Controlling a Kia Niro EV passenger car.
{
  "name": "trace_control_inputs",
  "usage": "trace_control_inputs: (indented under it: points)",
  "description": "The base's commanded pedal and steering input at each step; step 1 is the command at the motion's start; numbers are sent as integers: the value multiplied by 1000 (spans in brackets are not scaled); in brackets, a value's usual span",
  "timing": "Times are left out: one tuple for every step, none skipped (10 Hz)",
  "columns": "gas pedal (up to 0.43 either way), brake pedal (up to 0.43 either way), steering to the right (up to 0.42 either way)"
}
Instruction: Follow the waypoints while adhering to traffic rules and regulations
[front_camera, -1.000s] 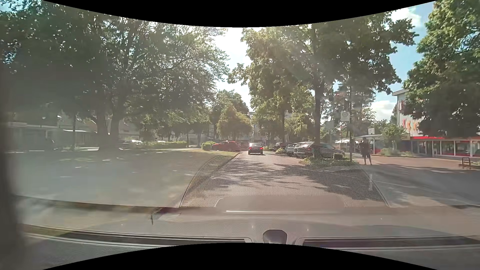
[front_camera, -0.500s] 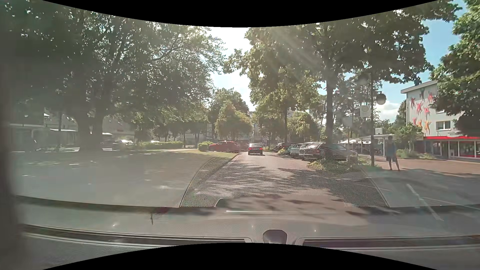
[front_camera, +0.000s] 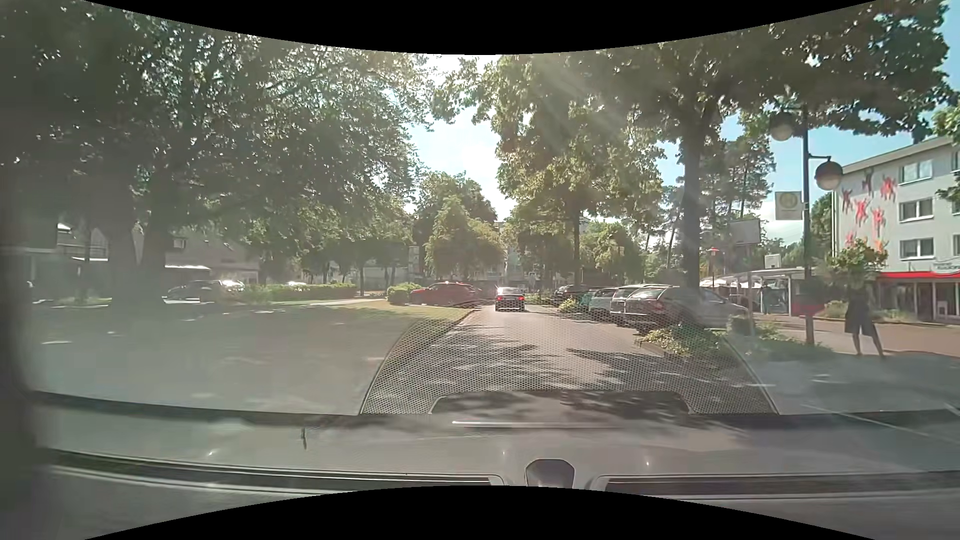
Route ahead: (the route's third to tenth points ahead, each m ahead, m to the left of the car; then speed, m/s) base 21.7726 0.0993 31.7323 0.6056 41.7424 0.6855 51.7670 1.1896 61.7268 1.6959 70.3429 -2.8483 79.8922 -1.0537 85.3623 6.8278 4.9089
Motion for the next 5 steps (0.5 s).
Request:
trace_control_inputs:
  points:
    - [59, 6, 3]
    - [59, 6, 3]
    - [59, 6, 3]
    - [59, 6, 3]
    - [59, 6, 3]
